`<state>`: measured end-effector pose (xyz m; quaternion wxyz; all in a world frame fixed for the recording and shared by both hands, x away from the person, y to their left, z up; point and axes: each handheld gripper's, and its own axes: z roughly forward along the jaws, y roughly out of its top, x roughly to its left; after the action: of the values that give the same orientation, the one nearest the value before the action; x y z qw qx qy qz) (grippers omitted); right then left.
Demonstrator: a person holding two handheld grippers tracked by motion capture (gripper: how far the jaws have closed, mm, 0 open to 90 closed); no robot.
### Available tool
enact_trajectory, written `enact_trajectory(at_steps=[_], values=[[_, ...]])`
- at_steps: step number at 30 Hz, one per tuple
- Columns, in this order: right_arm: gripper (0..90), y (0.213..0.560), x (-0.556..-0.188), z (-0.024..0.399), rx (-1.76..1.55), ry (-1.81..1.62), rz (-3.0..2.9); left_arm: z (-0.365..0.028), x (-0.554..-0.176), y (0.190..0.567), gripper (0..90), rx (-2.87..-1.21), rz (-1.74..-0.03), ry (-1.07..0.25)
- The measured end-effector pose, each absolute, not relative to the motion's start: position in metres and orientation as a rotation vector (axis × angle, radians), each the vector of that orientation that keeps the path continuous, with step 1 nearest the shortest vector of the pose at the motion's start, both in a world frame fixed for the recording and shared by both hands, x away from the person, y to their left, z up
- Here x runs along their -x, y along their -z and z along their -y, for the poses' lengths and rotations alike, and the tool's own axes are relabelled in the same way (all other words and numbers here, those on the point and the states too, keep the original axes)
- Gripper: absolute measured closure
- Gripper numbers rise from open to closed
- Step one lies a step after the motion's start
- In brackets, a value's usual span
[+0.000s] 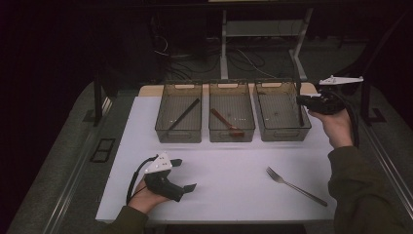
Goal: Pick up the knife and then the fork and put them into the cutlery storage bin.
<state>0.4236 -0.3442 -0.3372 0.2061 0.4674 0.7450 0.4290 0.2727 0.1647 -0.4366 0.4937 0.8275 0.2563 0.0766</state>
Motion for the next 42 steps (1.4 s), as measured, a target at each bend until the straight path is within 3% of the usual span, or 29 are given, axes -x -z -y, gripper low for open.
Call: enact_trajectory(at_steps=[42], values=[[78.8, 0.396, -0.468, 0.327, -1.465, -0.858, -2.295, -0.164, -0.272, 0.437, 0.0, -2.007, -0.614, -0.180]])
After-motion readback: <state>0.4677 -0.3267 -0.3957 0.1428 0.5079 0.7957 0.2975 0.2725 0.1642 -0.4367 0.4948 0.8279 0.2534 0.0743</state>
